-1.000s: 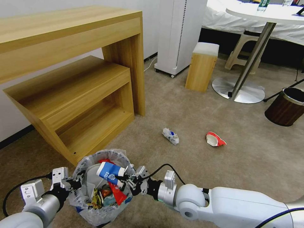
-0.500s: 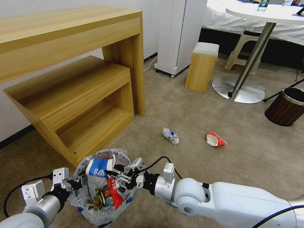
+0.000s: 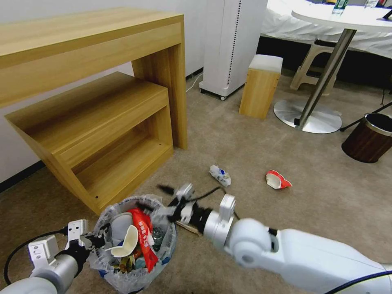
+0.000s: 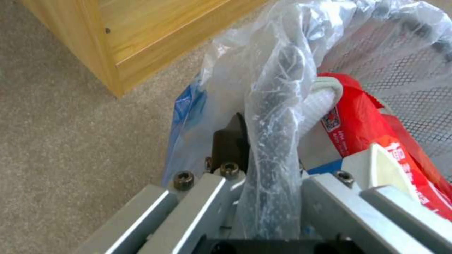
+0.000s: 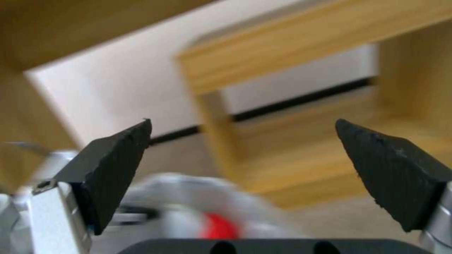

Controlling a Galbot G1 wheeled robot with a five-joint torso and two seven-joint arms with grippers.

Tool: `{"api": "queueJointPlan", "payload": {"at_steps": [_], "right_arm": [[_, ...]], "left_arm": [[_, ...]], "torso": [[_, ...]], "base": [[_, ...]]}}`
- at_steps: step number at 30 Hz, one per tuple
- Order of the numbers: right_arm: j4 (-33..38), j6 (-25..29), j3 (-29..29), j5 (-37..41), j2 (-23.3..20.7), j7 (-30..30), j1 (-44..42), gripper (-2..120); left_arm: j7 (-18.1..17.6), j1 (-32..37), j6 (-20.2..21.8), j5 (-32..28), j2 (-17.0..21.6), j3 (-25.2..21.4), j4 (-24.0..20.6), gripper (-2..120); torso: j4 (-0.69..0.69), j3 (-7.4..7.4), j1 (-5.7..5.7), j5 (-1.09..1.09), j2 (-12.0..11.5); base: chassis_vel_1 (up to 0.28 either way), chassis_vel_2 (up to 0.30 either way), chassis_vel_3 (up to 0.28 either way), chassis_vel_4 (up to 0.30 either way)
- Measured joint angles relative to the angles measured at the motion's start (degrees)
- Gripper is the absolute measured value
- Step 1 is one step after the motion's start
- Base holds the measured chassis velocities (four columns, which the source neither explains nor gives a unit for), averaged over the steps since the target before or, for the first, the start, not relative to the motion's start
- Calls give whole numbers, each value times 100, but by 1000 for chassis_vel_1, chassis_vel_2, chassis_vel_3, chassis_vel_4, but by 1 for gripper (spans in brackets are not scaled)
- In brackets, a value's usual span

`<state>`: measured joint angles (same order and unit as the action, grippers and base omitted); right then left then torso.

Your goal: Pick up the trash bin and place the garbage on the floor into it.

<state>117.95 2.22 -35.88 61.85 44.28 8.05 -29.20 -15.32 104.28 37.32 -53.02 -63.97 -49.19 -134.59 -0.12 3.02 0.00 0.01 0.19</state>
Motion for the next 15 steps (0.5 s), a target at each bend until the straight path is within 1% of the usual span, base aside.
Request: {"api": "queueJointPlan", "payload": {"at_steps": [1, 4, 5, 8, 9, 12, 13, 15], "right_arm": [[0, 0, 0, 0, 0, 0, 0, 100], [-411, -83, 562, -221, -512, 14, -261, 100], [-411, -83, 562, -221, -512, 14, -261, 100], [-826, -250, 892, -456, -836, 8, -564, 100], [-826, -250, 892, -456, -836, 8, -564, 100], [-1266, -206, 888, -708, -873, -47, -735, 100], [-1266, -206, 888, -708, -873, -47, -735, 100], [-1524, -184, 753, -806, -820, -109, -754, 100]], "left_arm": [[0, 0, 0, 0, 0, 0, 0, 1], [3, -43, -7, 0, 40, -1, 26, 1], [3, -43, -7, 0, 40, -1, 26, 1], [13, -58, -16, -3, 61, 6, 35, 1], [13, -58, -16, -3, 61, 6, 35, 1], [18, -77, -22, -9, 63, 9, 36, 1], [18, -77, -22, -9, 63, 9, 36, 1], [19, -76, -23, -14, 55, 13, 29, 1]], "torso": [[0, 0, 0, 0, 0], [-3, 0, 0, -1, 0], [-3, 0, 0, -1, 0], [-3, 0, 0, -1, 0], [-3, 0, 0, -1, 0], [-2, 0, 0, 1, 0], [-2, 0, 0, 1, 0], [-1, 0, 0, 0, 0]], "base": [[0, 0, 0, 0], [0, 0, 0, 0], [0, 0, 0, 0], [0, 0, 0, 0], [0, 0, 0, 0], [0, 0, 0, 0], [0, 0, 0, 0], [0, 0, 0, 0]]}}
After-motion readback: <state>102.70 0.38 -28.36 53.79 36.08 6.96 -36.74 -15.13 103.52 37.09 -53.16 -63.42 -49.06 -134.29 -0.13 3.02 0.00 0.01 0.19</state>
